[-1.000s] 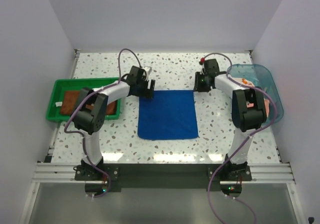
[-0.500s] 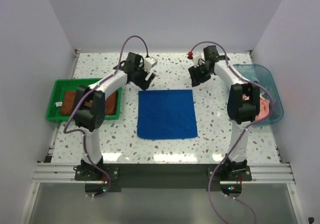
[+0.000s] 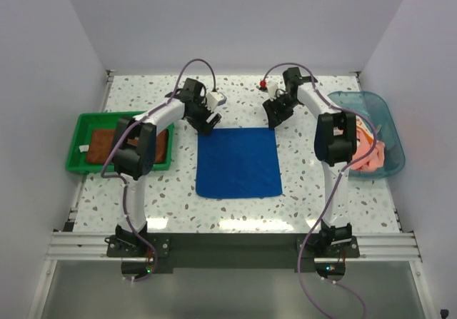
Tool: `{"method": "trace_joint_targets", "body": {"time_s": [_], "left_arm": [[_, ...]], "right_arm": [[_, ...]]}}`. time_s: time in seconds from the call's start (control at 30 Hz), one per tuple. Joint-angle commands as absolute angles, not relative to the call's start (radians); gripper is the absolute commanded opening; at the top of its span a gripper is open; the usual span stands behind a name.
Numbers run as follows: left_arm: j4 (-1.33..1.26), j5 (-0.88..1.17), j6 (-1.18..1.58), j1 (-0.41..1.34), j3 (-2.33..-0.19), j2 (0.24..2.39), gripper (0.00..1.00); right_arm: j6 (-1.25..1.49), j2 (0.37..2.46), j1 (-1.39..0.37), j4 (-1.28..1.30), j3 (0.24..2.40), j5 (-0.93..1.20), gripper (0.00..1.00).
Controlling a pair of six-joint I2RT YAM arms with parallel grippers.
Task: Fold and stack the towels
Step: Move the towel to the center of the board
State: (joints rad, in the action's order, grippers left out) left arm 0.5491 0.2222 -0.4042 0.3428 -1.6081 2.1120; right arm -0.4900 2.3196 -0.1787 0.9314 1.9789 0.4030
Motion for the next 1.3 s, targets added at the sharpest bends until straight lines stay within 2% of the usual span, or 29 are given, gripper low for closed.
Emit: {"method": "trace_joint_targets", "body": {"time_s": [0.0,0.23,0.4,0.67,0.7,0.87,1.1,1.27], "left_arm": [[0.566,0.259,-0.440,0.328,-1.658,2.117,0.81],[0.572,0.264,-0.456,0.316,-1.663,2.129,0.78],[0.586,0.285,-0.456,0.299,-1.683,2.152,0.70],[0.630,0.333,-0.463,0.288,-1.713,2.194,0.64],[0.637,0.337,-0.465,0.288,-1.713,2.195,0.60],[0.658,0.360,-0.476,0.284,-1.714,2.212,0.55],[0.727,0.403,-0.500,0.284,-1.701,2.240,0.30],[0.773,0.407,-0.505,0.284,-1.671,2.247,0.23]], "right_arm": [[-0.523,2.347,-0.196,0.988,2.037,0.428,0.49],[-0.531,2.390,-0.204,1.006,2.057,0.416,0.44],[-0.538,2.408,-0.206,1.023,2.051,0.396,0.33],[-0.551,2.410,-0.216,1.035,2.043,0.357,0.11],[-0.554,2.411,-0.218,1.038,2.042,0.356,0.10],[-0.557,2.408,-0.221,1.046,2.040,0.350,0.07],[-0.560,2.402,-0.230,1.051,2.033,0.319,0.02],[-0.560,2.387,-0.230,1.043,2.016,0.301,0.00]]}}
